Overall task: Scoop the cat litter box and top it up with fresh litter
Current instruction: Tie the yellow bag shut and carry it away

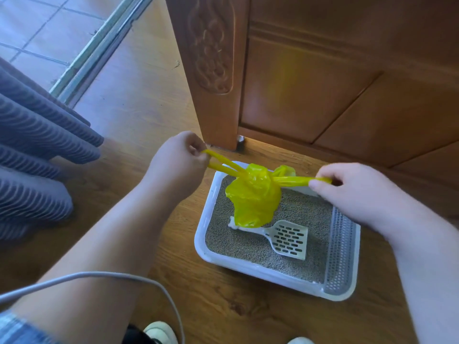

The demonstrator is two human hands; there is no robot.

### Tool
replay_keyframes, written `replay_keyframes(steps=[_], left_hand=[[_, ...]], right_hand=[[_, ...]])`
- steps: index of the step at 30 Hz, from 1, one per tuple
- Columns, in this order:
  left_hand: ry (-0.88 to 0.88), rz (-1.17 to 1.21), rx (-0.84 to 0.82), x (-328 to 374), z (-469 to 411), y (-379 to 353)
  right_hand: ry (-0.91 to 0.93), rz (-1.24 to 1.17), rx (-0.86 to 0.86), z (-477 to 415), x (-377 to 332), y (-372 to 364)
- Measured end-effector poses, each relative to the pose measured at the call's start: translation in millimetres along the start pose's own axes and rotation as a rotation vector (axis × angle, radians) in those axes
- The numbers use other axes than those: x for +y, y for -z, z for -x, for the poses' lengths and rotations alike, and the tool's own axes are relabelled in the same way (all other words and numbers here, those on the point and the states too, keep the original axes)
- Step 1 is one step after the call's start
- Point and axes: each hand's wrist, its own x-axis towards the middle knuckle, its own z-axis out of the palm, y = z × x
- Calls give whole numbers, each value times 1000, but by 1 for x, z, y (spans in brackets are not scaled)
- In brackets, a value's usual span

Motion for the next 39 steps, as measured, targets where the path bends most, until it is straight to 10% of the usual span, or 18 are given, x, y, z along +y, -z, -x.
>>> replay_keyframes(steps=[9,14,18,22,26,39], left_hand=[[-298,707,-410,36,32,-6],[-267,951,-422,25,24,2],[-297,689,-340,18,22,3],[-322,393,-595,18,30,-5],[-386,154,-296,22,28,-19],[-252,219,-332,39,34,-9]], right_hand=[[553,-518,67,6,-56,-37],[465,-856,38,2,-53,-31],[421,-961,155,-2,-53,-31],[415,-1224,45,-2,-55,-27],[510,-1450,-77,4,-61,-21],[413,-1376,104,13,-83,9]])
